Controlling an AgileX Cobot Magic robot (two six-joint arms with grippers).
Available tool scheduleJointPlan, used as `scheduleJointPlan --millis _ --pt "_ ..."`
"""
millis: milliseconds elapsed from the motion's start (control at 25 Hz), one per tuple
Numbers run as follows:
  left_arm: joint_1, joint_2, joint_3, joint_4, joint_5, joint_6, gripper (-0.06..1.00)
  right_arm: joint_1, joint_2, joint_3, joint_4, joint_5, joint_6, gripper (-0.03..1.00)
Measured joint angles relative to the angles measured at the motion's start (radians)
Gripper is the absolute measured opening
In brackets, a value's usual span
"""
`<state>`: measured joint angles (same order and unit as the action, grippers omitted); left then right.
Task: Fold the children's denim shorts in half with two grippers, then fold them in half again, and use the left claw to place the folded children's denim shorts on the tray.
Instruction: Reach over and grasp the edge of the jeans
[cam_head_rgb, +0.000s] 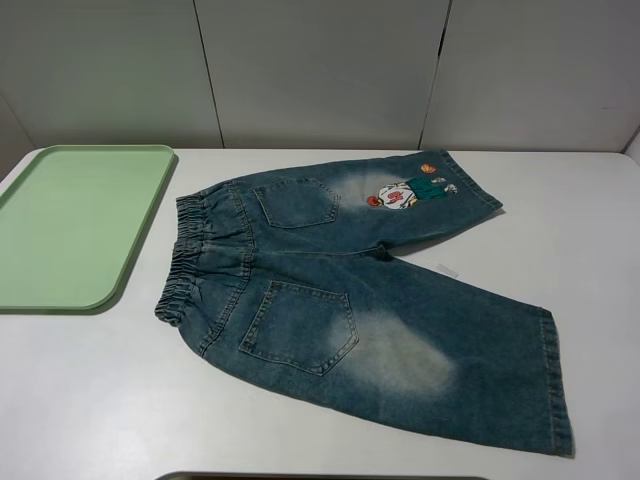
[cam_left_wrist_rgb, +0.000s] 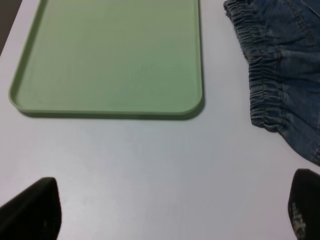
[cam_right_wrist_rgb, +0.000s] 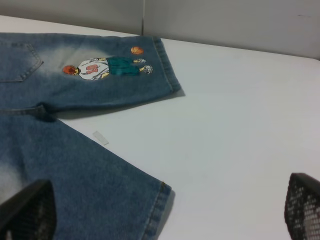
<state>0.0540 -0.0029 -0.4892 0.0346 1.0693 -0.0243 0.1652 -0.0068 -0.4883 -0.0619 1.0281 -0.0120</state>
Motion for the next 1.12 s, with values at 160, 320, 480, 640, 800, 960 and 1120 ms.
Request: scheduleJointPlan --millis 160,320,480,640,800,960,1120 --pt "0.0 0.0 0.0 0.0 0.0 0.0 0.9 0.0 0.0 0.0 0.0 0.0 0.0 0.69" --pt "0.0 0.0 0.0 0.0 0.0 0.0 0.9 0.0 0.0 0.0 0.0 0.0 0.0 0.69" --pt "0.0 0.0 0.0 0.0 0.0 0.0 0.9 0.0 0.0 0.0 0.0 0.0 0.0 0.69" --pt "0.0 0.0 0.0 0.0 0.0 0.0 0.9 0.0 0.0 0.0 0.0 0.0 0.0 0.69" --pt "-0.005 0.0 0.0 0.0 0.0 0.0 0.9 0.0 0.0 0.0 0.0 0.0 0.0 0.69" --pt "-0.044 0.0 0.0 0.0 0.0 0.0 0.9 0.0 0.0 0.0 0.0 0.0 0.0 0.69" --pt "-0.075 0.0 0.0 0.0 0.0 0.0 0.9 0.0 0.0 0.0 0.0 0.0 0.0 0.69"
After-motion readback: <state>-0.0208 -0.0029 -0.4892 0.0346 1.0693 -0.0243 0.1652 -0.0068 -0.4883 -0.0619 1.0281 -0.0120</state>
